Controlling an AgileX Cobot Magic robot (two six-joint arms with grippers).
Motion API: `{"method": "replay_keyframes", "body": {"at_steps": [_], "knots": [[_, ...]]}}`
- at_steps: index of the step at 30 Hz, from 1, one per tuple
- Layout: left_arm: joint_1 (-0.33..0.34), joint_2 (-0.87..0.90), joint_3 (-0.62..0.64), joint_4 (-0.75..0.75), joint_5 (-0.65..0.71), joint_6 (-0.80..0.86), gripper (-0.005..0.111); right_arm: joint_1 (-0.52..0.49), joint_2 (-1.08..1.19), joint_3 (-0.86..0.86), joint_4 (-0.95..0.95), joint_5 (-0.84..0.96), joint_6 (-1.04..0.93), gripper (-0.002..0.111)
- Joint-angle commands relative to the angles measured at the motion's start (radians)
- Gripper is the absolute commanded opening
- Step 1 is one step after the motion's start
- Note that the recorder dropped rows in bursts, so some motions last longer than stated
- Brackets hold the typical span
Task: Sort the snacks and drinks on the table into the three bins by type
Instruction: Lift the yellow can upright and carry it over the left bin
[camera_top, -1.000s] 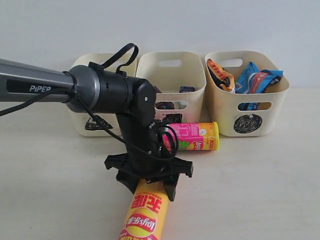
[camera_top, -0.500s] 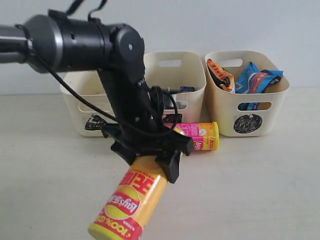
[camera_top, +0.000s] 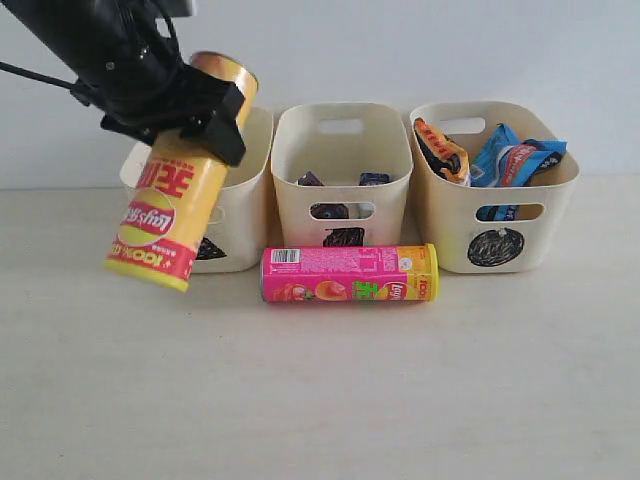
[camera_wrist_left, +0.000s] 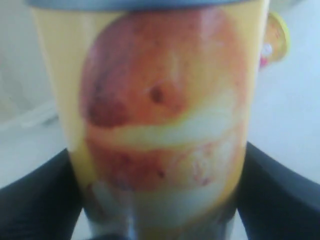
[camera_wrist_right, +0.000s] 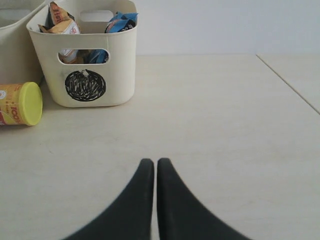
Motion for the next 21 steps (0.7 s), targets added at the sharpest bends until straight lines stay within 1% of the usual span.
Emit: {"method": "replay_keyframes", "body": {"at_steps": [1, 4, 6, 7, 10, 12, 15, 16, 17, 19, 20, 21], "knots": [[0.106, 0.019, -0.008, 0.0, -0.303, 0.072, 0.004, 0.001, -0.006, 0.004, 0.0, -0.008, 0.0, 0.0], [0.166, 0.084, -0.068, -0.005, -0.412, 0.086, 0.004, 0.001, -0.006, 0.004, 0.0, -0.008, 0.0, 0.0], [0.182, 0.135, -0.118, -0.013, -0.459, 0.086, 0.004, 0.001, -0.006, 0.004, 0.0, -0.008, 0.0, 0.0], [0.188, 0.177, -0.174, -0.018, -0.482, 0.086, 0.004, 0.001, -0.006, 0.004, 0.0, -0.008, 0.0, 0.0], [0.188, 0.285, -0.285, -0.014, -0.484, 0.088, 0.004, 0.001, -0.006, 0.004, 0.0, -0.008, 0.0, 0.0], [0.188, 0.348, -0.329, -0.014, -0.476, 0.088, 0.004, 0.001, -0.006, 0.004, 0.0, -0.008, 0.0, 0.0], [0.188, 0.395, -0.345, -0.017, -0.465, 0.088, 0.004, 0.001, -0.006, 0.004, 0.0, -0.008, 0.0, 0.0], [0.188, 0.411, -0.345, -0.017, -0.461, 0.088, 0.006, 0.001, -0.006, 0.004, 0.0, -0.008, 0.0, 0.0], [0.188, 0.418, -0.345, -0.017, -0.456, 0.088, 0.009, 0.001, -0.006, 0.004, 0.0, -0.008, 0.0, 0.0], [0.188, 0.424, -0.345, -0.017, -0.446, 0.088, 0.023, 0.001, -0.006, 0.004, 0.0, -0.008, 0.0, 0.0], [0.188, 0.431, -0.345, -0.017, -0.436, 0.088, 0.041, 0.001, -0.006, 0.004, 0.0, -0.008, 0.0, 0.0], [0.188, 0.431, -0.345, -0.017, -0.434, 0.088, 0.053, 0.001, -0.006, 0.004, 0.0, -0.008, 0.0, 0.0]]}}
